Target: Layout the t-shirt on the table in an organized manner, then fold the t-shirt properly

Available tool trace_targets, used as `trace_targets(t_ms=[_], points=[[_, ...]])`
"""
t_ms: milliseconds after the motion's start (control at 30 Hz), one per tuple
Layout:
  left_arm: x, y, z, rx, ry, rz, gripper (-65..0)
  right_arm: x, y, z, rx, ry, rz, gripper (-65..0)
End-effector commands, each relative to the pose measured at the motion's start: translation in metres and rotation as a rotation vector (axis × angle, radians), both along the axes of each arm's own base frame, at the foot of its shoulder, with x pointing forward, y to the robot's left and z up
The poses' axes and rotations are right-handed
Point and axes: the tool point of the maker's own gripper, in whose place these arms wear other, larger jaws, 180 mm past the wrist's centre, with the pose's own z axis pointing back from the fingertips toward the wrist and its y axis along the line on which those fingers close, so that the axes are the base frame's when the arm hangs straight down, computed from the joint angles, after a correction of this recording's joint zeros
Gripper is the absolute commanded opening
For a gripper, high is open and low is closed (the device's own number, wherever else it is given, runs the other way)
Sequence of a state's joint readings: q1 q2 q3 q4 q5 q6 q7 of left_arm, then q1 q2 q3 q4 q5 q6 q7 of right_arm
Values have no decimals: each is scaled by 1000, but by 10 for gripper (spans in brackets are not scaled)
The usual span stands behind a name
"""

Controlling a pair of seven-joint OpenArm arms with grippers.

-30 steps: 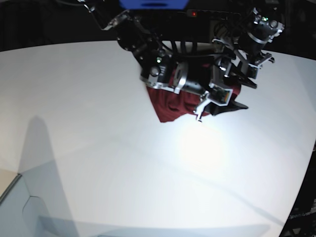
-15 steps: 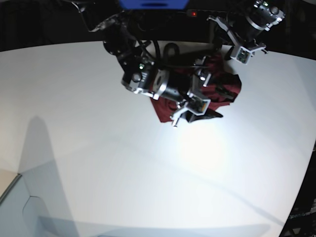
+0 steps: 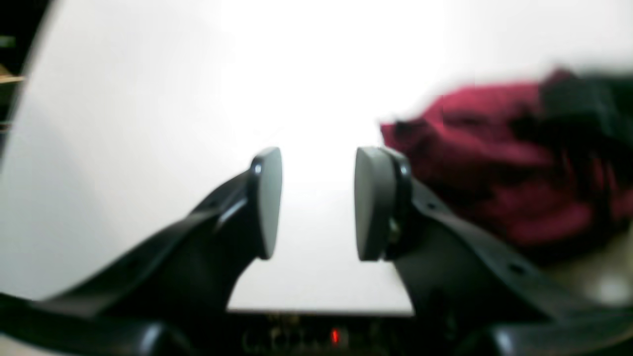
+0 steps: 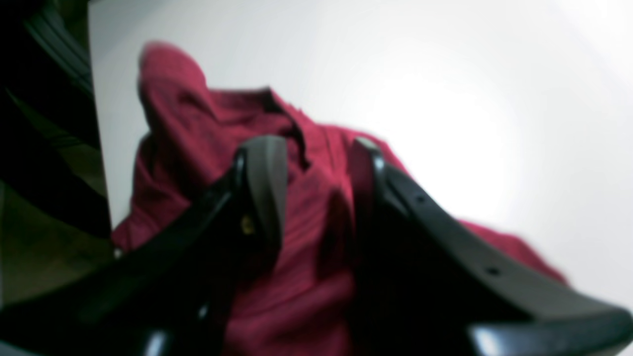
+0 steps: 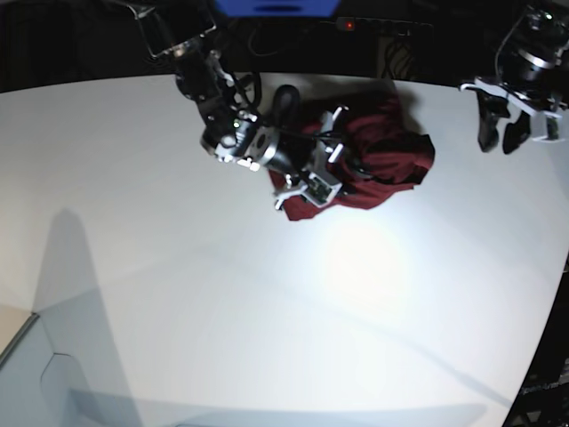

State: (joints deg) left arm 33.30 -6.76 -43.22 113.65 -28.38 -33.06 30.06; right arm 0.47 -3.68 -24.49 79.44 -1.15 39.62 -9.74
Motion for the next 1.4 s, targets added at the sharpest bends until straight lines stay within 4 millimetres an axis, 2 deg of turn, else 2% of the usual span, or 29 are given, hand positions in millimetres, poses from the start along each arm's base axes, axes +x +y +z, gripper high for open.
trace_targets(t_ms=[0, 67, 167, 300, 467, 533, 633, 733, 833, 867, 1000, 1200, 1300, 1367], points=[[10, 2, 20, -6, -80, -1, -415, 0, 9, 17, 66, -22, 4, -456], [21, 6, 32, -4, -130, 11, -415, -10, 11, 12, 71, 4, 4, -456], [38, 2, 42, -15, -182, 3, -415, -28, 21, 6, 73, 31, 38, -456], [68, -25, 37, -53, -152, -67, -415, -46, 24, -4, 68, 68, 59, -456], [92, -46, -6, -113, -25, -121, -415, -60, 24, -12, 67, 105, 60, -456], [96, -54, -33, -127, 46, -137, -415, -61, 21, -16, 54, 107, 62, -456], [96, -59, -63, -124, 131, -149, -415, -66, 16, -22, 36, 116, 68, -456], [96, -56, -86, -132, 191, -137, -415, -66, 12, -24, 31, 116, 64, -456], [93, -46, -106, -109, 253, -120, -415, -67, 6, -28, 13, 115, 66, -456], [91, -36, -108, -90, 265, -106, -415, -67, 5, -28, 12, 115, 66, -456], [92, -5, -97, -67, 205, -41, -415, -65, 5, -27, 11, 111, 66, -456], [94, 38, -56, -7, 99, 67, -415, -63, 3, -28, 5, 105, 67, -456], [97, 39, -36, 18, 48, 71, -415, -61, 3, -26, 5, 98, 67, -456], [102, 25, -25, 9, 12, 37, -415, -59, 3, -26, 4, 95, 67, -456]])
